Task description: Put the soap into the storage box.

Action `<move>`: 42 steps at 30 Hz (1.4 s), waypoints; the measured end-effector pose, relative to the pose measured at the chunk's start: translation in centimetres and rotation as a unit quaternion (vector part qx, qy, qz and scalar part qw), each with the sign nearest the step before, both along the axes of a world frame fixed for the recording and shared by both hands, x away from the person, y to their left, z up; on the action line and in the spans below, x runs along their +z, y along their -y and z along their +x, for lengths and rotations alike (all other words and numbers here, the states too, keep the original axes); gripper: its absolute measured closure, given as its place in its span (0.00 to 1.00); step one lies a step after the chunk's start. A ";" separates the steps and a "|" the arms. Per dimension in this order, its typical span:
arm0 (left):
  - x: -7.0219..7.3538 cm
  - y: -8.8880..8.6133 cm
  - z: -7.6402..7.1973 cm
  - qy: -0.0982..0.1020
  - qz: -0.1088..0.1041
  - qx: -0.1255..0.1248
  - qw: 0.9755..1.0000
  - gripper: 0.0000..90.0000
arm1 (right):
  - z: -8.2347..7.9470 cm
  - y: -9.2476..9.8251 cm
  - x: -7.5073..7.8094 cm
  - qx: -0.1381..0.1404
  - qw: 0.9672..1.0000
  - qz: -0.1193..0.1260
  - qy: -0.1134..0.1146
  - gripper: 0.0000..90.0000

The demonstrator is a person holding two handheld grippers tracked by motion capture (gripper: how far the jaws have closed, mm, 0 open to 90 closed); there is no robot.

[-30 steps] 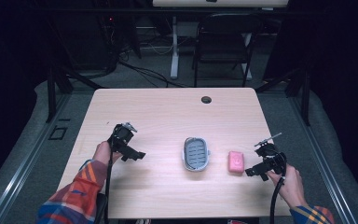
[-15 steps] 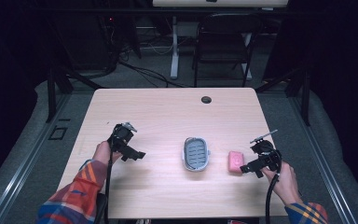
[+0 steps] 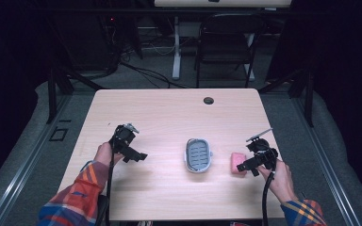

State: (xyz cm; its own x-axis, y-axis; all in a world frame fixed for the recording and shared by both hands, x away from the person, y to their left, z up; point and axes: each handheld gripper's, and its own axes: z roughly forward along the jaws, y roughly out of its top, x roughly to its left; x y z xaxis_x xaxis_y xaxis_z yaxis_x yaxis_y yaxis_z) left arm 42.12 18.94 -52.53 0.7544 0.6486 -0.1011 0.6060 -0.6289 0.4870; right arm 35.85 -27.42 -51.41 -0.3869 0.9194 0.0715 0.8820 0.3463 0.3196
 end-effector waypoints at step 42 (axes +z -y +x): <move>-0.1 0.1 0.0 -0.004 0.007 -0.001 1.000 0.00 | 2.3 -2.5 -1.8 0.016 0.998 -0.047 -0.028 0.40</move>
